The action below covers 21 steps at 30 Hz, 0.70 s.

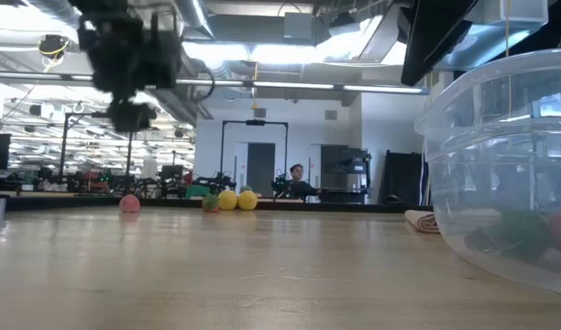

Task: Pick and placing Produce into tupperware
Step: Put the blackberry into the transparent container

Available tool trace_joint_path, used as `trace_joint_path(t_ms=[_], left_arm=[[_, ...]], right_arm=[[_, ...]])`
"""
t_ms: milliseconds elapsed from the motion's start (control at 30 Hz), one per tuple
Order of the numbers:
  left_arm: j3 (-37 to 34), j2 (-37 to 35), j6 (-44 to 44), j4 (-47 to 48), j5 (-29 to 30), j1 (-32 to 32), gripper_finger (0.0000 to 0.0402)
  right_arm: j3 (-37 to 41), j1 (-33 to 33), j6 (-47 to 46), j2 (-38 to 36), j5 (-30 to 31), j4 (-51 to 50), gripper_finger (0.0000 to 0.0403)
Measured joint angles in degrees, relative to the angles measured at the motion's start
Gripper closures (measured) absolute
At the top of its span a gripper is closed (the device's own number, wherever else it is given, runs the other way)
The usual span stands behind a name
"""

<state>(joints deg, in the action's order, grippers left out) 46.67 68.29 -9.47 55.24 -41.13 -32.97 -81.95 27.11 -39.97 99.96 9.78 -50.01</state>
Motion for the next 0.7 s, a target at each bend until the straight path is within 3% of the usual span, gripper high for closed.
trace_joint_path(t_ms=[200,367,700], left_arm=[[-10.2,0.0,7.0,-12.3,-2.0,3.3,0.0156],[-13.4,0.0,9.6,-18.8,-3.2,8.4,0.0156],[-13.6,0.0,19.4,-28.0,7.4,22.5,0.0156]], right_arm=[[0.0,-0.5,0.2,0.0,0.7,0.0,0.0219],[0.0,-0.6,0.1,0.0,0.8,0.3,0.0219],[0.0,-0.6,-0.2,0.0,0.8,1.6,0.0219]])
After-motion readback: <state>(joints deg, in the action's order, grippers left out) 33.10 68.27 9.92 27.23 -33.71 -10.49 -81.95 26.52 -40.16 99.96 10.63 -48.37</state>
